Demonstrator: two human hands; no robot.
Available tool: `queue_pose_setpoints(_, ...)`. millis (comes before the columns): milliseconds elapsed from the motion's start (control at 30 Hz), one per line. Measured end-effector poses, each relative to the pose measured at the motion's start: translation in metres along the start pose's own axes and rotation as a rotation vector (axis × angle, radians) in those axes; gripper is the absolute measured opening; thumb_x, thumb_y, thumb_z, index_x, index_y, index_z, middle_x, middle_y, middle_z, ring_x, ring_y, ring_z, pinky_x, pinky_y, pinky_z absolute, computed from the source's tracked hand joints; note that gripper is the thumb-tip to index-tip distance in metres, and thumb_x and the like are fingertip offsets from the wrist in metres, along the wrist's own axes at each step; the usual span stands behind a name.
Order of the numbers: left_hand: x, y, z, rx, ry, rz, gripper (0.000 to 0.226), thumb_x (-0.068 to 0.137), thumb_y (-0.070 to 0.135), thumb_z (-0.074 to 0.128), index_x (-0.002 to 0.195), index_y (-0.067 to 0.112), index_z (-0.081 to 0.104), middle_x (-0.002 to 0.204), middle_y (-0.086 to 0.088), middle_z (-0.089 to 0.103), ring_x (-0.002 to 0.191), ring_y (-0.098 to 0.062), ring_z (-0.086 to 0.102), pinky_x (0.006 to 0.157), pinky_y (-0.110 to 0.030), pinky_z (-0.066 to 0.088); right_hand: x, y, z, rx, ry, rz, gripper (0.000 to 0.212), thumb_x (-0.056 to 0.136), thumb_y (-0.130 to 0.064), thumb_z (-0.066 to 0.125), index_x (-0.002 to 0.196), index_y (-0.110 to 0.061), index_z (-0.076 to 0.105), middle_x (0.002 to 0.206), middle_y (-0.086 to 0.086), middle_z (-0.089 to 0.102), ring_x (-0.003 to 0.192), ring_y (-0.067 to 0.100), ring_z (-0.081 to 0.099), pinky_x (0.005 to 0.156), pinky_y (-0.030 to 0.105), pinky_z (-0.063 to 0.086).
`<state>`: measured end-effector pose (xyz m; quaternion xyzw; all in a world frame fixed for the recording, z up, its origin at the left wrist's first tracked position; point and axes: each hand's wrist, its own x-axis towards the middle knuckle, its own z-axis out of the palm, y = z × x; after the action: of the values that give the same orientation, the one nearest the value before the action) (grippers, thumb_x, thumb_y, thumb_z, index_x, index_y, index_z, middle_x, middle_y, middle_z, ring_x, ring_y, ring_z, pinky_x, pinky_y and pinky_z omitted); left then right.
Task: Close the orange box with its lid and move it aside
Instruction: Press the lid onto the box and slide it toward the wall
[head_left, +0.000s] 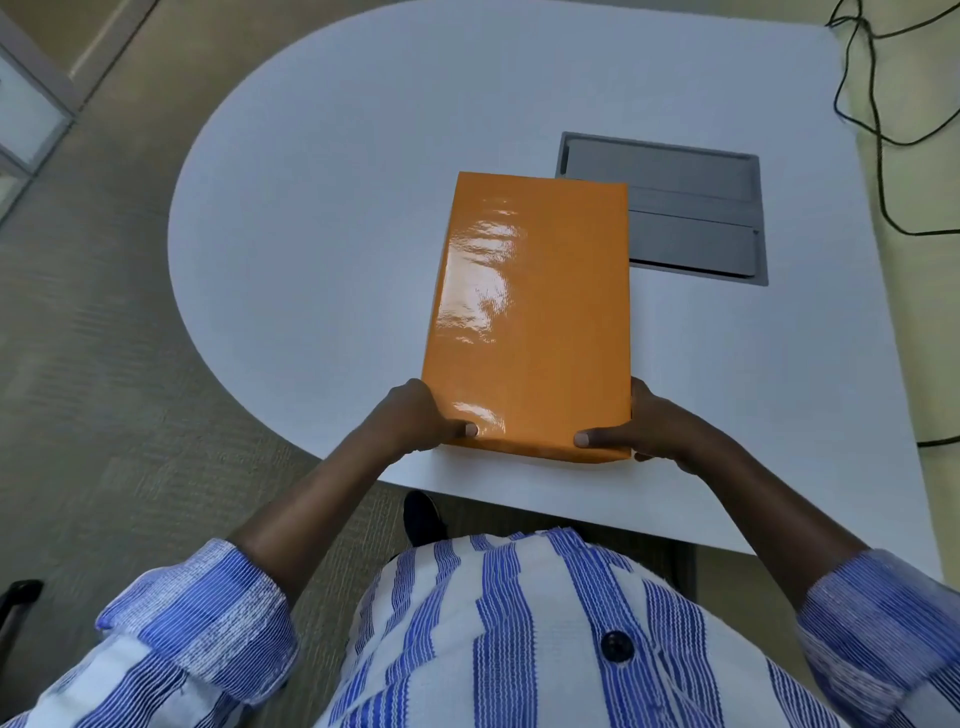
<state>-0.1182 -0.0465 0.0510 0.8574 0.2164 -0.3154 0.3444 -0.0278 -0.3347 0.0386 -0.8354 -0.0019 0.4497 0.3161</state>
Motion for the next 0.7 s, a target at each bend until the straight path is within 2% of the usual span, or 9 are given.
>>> queue_pose_setpoints(100, 0.002, -0.002, -0.001, -0.029, -0.024, -0.014, 0.076, 0.081, 0.050, 0.080, 0.137, 0.010, 0.050, 0.125, -0.011, 0.066, 0.107, -0.029, 0.066, 0.096, -0.045, 0.057, 0.003, 0.000, -0.001, 0.002, -0.021, -0.002, 0.117, 0.070, -0.045, 0.087, 0.157, -0.024, 0.011, 0.151, 0.004, 0.038, 0.121, 0.025, 0.046, 0.077, 0.036, 0.054)
queue_pose_setpoints(200, 0.006, -0.004, 0.001, -0.023, -0.030, -0.004, 0.081, 0.078, 0.052, 0.081, 0.139, 0.009, 0.049, 0.127, -0.011, 0.065, 0.107, -0.029, 0.067, 0.095, -0.045, 0.058, 0.006, 0.002, 0.000, -0.010, 0.004, -0.023, 0.119, 0.070, -0.045, 0.088, 0.158, -0.023, 0.010, 0.154, 0.004, 0.037, 0.130, 0.029, 0.046, 0.097, 0.046, 0.052)
queue_pose_setpoints(267, 0.009, -0.005, 0.001, 0.019, -0.030, 0.005, 0.080, 0.078, 0.053, 0.081, 0.138, 0.010, 0.051, 0.124, -0.010, 0.067, 0.105, -0.027, 0.067, 0.093, -0.042, 0.058, 0.008, 0.003, 0.000, -0.022, -0.005, -0.030, 0.119, 0.070, -0.045, 0.088, 0.158, -0.023, 0.010, 0.153, 0.004, 0.037, 0.128, 0.026, 0.046, 0.094, 0.042, 0.053)
queue_pose_setpoints(333, 0.015, -0.005, -0.004, 0.055, -0.059, 0.012, 0.075, 0.078, 0.053, 0.081, 0.133, 0.011, 0.054, 0.116, -0.005, 0.068, 0.096, -0.022, 0.066, 0.080, -0.034, 0.059, 0.010, 0.002, -0.004, 0.006, -0.051, -0.043, 0.117, 0.069, -0.047, 0.088, 0.156, -0.024, 0.013, 0.150, 0.002, 0.040, 0.116, 0.019, 0.049, 0.078, 0.028, 0.051)
queue_pose_setpoints(400, 0.021, -0.003, -0.015, 0.034, -0.088, 0.030, 0.061, 0.078, 0.056, 0.079, 0.123, 0.023, 0.053, 0.097, 0.009, 0.061, 0.078, -0.008, 0.058, 0.061, -0.022, 0.048, 0.012, -0.005, -0.011, 0.109, -0.052, -0.039, 0.111, 0.066, -0.056, 0.083, 0.154, -0.027, 0.022, 0.141, -0.003, 0.047, 0.107, 0.014, 0.053, 0.069, 0.024, 0.047)
queue_pose_setpoints(500, 0.037, 0.012, -0.036, -0.229, -0.054, 0.036, 0.052, 0.075, 0.061, 0.075, 0.110, 0.036, 0.046, 0.093, 0.019, 0.055, 0.069, 0.003, 0.055, 0.051, -0.014, 0.045, 0.026, -0.026, -0.027, 0.250, 0.104, -0.008, 0.102, 0.066, -0.074, 0.070, 0.147, -0.022, 0.039, 0.131, -0.004, 0.056, 0.109, 0.020, 0.058, 0.079, 0.034, 0.051)
queue_pose_setpoints(533, 0.046, 0.020, -0.043, -0.323, -0.015, 0.036, 0.056, 0.076, 0.061, 0.073, 0.117, 0.032, 0.049, 0.103, 0.013, 0.059, 0.076, 0.000, 0.059, 0.056, -0.016, 0.048, 0.036, -0.034, -0.034, 0.289, 0.151, -0.009, 0.098, 0.069, -0.077, 0.067, 0.144, -0.019, 0.044, 0.131, -0.002, 0.059, 0.110, 0.022, 0.060, 0.086, 0.038, 0.052)
queue_pose_setpoints(600, 0.070, 0.036, -0.057, -0.441, 0.101, -0.016, 0.078, 0.084, 0.063, 0.067, 0.139, 0.011, 0.049, 0.134, -0.006, 0.059, 0.109, -0.023, 0.064, 0.079, -0.030, 0.052, 0.058, -0.052, -0.048, 0.420, 0.211, -0.002, 0.086, 0.076, -0.078, 0.061, 0.134, -0.015, 0.055, 0.131, 0.004, 0.064, 0.111, 0.024, 0.063, 0.094, 0.042, 0.052)
queue_pose_setpoints(700, 0.103, 0.065, -0.076, -0.688, 0.143, -0.079, 0.089, 0.089, 0.068, 0.056, 0.152, 0.008, 0.038, 0.160, -0.016, 0.038, 0.142, -0.041, 0.041, 0.111, -0.052, 0.040, 0.090, -0.077, -0.067, 0.670, 0.278, 0.047, 0.073, 0.079, -0.077, 0.060, 0.119, -0.016, 0.063, 0.124, 0.008, 0.067, 0.098, 0.023, 0.066, 0.087, 0.041, 0.054)
